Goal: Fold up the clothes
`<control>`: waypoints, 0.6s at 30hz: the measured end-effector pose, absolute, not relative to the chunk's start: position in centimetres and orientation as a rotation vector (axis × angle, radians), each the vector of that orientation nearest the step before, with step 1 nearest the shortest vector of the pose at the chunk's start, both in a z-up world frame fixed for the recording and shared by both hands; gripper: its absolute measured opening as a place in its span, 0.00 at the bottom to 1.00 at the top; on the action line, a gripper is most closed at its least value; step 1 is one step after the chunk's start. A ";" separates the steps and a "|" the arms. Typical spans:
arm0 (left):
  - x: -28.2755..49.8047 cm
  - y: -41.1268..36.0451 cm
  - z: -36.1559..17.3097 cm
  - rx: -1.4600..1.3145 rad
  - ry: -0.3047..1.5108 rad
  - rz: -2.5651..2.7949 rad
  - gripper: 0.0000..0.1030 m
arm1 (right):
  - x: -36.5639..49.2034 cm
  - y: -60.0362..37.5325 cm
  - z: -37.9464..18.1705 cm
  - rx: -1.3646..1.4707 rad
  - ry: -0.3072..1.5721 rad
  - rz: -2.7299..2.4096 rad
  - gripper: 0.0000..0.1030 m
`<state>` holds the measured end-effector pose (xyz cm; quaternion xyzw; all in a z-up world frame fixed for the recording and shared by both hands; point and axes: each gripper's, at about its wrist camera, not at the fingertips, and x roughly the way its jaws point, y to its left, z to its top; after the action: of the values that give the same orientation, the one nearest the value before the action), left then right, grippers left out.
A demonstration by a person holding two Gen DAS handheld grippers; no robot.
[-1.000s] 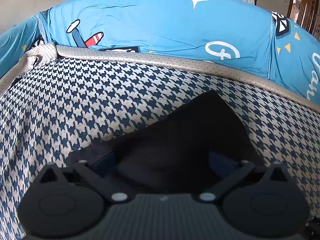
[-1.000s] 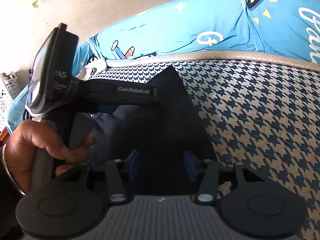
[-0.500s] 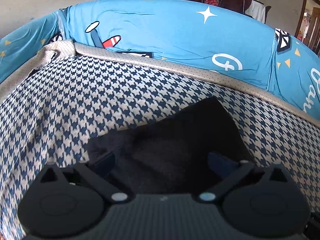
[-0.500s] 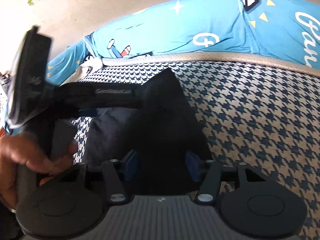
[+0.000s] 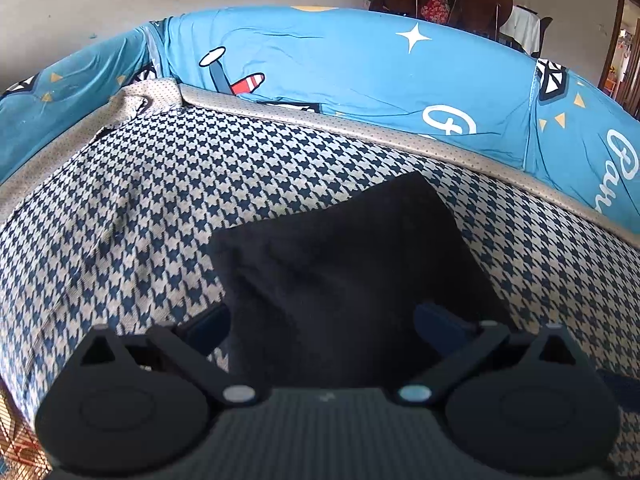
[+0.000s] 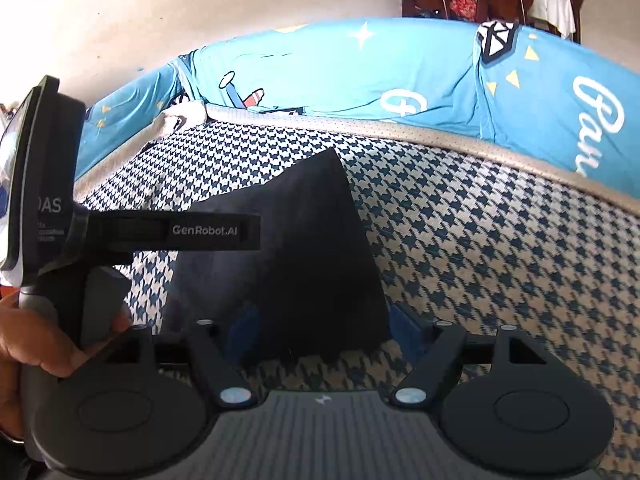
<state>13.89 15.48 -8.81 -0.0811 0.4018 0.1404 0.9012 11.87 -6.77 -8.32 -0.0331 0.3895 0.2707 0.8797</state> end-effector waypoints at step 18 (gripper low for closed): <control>8.8 14.8 -9.6 -0.196 0.865 0.378 1.00 | 10.2 -9.2 -8.2 -0.126 0.855 0.504 0.81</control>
<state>8.78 14.81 -9.57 -0.0944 0.4158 0.1817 0.8861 10.21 -9.23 -8.17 -0.0602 0.4101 0.2415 0.8774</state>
